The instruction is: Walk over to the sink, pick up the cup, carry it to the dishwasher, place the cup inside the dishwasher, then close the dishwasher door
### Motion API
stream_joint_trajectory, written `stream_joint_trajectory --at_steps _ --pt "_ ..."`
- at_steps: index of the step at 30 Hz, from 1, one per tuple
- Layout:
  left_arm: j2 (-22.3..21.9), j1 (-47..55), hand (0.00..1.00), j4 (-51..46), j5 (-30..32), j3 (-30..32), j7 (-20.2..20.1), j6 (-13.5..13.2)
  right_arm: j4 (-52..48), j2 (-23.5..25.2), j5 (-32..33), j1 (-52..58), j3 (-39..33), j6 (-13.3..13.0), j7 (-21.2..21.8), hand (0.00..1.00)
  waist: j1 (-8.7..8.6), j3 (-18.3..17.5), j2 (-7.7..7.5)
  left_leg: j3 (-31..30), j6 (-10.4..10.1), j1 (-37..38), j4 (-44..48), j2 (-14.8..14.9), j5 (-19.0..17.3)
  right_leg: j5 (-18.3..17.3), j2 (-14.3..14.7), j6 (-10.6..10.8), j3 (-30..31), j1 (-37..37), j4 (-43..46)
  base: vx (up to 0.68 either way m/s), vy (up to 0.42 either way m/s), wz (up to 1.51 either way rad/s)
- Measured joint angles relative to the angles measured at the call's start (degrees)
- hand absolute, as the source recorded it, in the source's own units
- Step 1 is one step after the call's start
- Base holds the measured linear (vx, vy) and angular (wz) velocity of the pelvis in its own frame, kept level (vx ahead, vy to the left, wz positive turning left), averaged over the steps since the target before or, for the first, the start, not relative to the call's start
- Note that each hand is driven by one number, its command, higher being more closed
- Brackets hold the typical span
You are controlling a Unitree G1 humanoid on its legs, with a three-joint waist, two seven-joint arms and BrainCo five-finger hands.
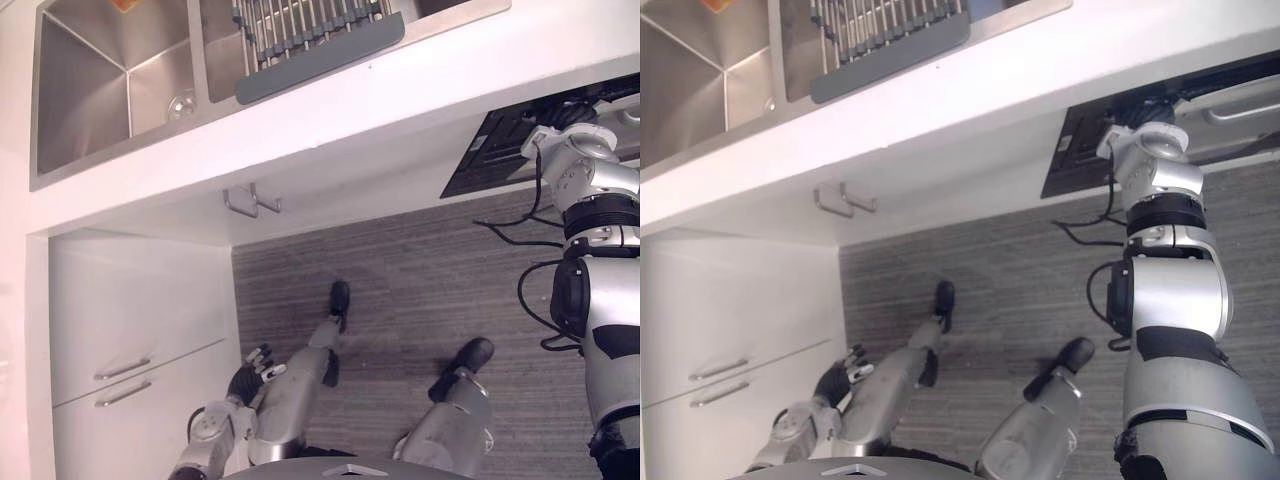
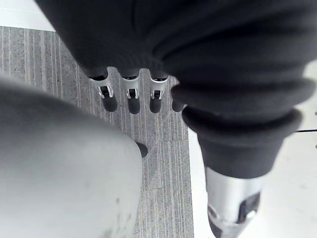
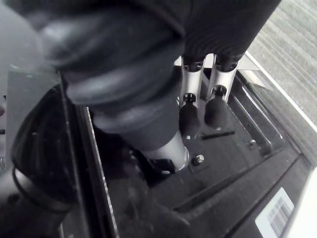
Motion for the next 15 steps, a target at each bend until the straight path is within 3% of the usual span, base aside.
stream_joint_trajectory --at_steps 4,6,9,10,13,14,15 --pt "-0.1 1.0 0.00 -0.7 -4.3 -0.5 -3.2 0.6 -1.0 -0.1 -1.7 2.4 0.0 -0.1 5.2 0.00 -1.26 0.1 -0.07 0.3 -0.1 1.9 0.0 0.2 -1.0 -0.3 0.2 0.0 0.1 1.8 -0.1 0.00 -0.060 -0.05" --pt "0.0 1.2 0.00 -0.5 -6.5 0.2 -4.0 0.8 -6.9 0.2 -1.8 8.0 -2.3 -0.7 7.2 0.00 -1.73 0.2 -0.29 0.7 0.5 2.9 -0.1 0.7 -1.5 -0.3 0.9 0.0 0.1 3.1 -0.9 -0.01 -0.072 -0.10" --pt "0.0 1.5 0.00 -0.8 -10.5 4.3 -4.8 0.7 -22.3 5.3 -2.8 21.6 -10.2 -5.2 9.6 0.00 -3.08 1.6 -2.13 1.8 0.8 5.2 -0.3 1.7 -2.2 0.3 2.6 -0.3 0.2 5.9 -3.9 0.02 -0.097 -0.19" --pt "0.0 1.7 0.00 -0.8 -11.6 6.7 -4.8 0.3 -28.7 8.3 -3.6 27.9 -13.0 -7.8 10.2 0.00 -4.00 2.4 -3.32 1.9 0.8 6.5 -0.4 2.1 -2.6 0.5 3.3 -0.4 0.1 7.7 -5.0 0.05 -0.084 -0.11" --pt "0.2 2.3 0.00 -0.9 -13.1 11.8 -4.5 -0.9 -35.8 15.5 -6.5 43.0 -16.3 -12.7 11.1 0.00 -5.56 2.8 -6.73 1.9 0.7 8.5 -0.4 2.7 -3.4 0.6 4.6 -0.2 -0.7 10.8 -7.4 0.08 -0.108 -0.03" --pt "0.1 2.3 0.00 -0.8 -13.1 12.6 -4.4 -1.0 -35.8 16.8 -7.0 46.2 -16.8 -13.1 11.2 0.00 -5.99 2.6 -7.34 1.5 0.7 8.7 -0.4 2.8 -3.4 0.6 4.8 -0.1 -1.3 11.7 -8.0 0.12 -0.137 0.25" --pt "0.3 2.6 0.00 -0.8 -13.1 14.9 -4.0 -1.2 -33.1 21.0 -7.3 54.4 -17.5 -13.2 11.9 0.00 -6.76 1.4 -9.60 1.2 0.5 9.4 -0.3 2.9 -3.6 0.9 5.6 0.3 -2.9 14.0 -9.6 0.11 -0.117 0.32"
